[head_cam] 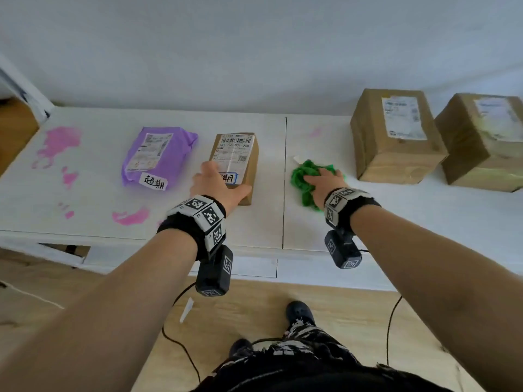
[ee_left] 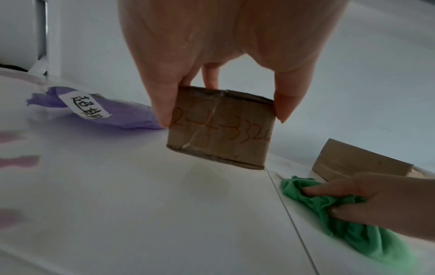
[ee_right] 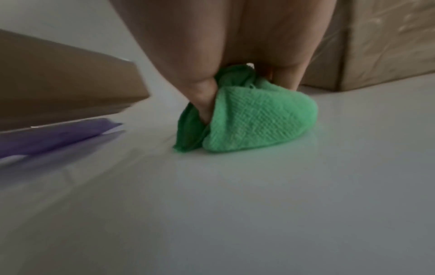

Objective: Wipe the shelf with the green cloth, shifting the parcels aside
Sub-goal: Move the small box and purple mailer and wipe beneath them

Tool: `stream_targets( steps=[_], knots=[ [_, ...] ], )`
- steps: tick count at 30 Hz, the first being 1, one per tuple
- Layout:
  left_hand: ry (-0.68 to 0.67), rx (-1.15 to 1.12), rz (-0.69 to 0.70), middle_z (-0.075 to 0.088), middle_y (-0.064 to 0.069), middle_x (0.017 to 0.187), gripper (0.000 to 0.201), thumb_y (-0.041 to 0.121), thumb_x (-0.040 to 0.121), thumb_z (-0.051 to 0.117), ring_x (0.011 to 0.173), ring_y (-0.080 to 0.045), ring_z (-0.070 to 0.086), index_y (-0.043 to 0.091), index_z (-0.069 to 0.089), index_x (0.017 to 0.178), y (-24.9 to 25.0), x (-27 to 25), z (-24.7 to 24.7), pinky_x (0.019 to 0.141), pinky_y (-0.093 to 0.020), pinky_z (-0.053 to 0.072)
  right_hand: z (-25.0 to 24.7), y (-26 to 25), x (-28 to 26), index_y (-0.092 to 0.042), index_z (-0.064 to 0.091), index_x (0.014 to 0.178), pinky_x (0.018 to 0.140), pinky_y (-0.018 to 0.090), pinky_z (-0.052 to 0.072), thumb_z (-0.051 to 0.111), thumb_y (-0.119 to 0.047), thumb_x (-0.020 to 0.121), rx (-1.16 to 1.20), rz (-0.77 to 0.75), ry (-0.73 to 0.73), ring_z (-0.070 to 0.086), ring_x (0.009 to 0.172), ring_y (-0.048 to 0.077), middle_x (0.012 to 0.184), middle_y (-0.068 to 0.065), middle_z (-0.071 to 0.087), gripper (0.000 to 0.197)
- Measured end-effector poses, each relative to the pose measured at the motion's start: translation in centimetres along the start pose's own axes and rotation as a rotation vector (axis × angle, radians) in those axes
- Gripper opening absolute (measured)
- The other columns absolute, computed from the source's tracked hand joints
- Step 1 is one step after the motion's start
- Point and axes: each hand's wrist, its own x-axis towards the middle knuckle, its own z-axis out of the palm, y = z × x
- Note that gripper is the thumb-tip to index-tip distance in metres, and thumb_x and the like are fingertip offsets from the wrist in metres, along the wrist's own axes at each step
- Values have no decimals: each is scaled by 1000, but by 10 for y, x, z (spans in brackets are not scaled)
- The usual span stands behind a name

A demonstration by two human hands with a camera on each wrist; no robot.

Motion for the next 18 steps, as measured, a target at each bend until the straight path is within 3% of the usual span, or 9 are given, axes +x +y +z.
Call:
stream_targets(
  steps=[2,4,8,10,14,18],
  knots=[
    [0,-13,-15,51,-11,129,85,44,66,77,114,-29,54,13,36,134,6,3,1,99,-39,46,-11,4,12,-33,28,146,116,58,17,45,-16,94,-29,90,-7,-1,144,46,158,9,8,57],
    [-4,-30,-31,53,-11,126,86,46,63,77,112,-29,55,13,37,132,13,5,3,98,-40,48,-10,-11,17,-29,29,145,115,63,14,42,-20,94,-79,74,6,-5,142,51,157,10,7,53],
    [17,-22,-32,54,-12,123,82,46,64,76,108,-30,57,12,39,128,27,9,3,94,-39,50,0,-43,21,-34,27,148,119,55,8,45,-8,91,-161,-274,-16,-10,145,45,161,3,3,64],
    [29,-8,-37,53,-12,124,80,45,67,76,108,-29,56,11,38,129,31,12,3,92,-36,49,-9,-40,32,-37,25,148,121,52,8,46,-5,92,-159,-310,-17,-8,147,39,161,-1,3,68],
    [24,-42,-58,51,-11,127,76,39,70,77,108,-27,55,11,38,130,36,13,0,86,-31,44,-35,-14,62,-32,27,147,119,55,13,52,-11,91,-90,-127,55,4,146,42,159,9,10,65],
    [22,-91,-84,54,-9,126,75,37,72,77,95,-20,50,12,38,131,35,15,-6,86,-31,45,-55,8,112,-15,35,143,117,55,17,39,-11,95,-196,5,65,21,141,42,151,17,25,48]
  ],
)
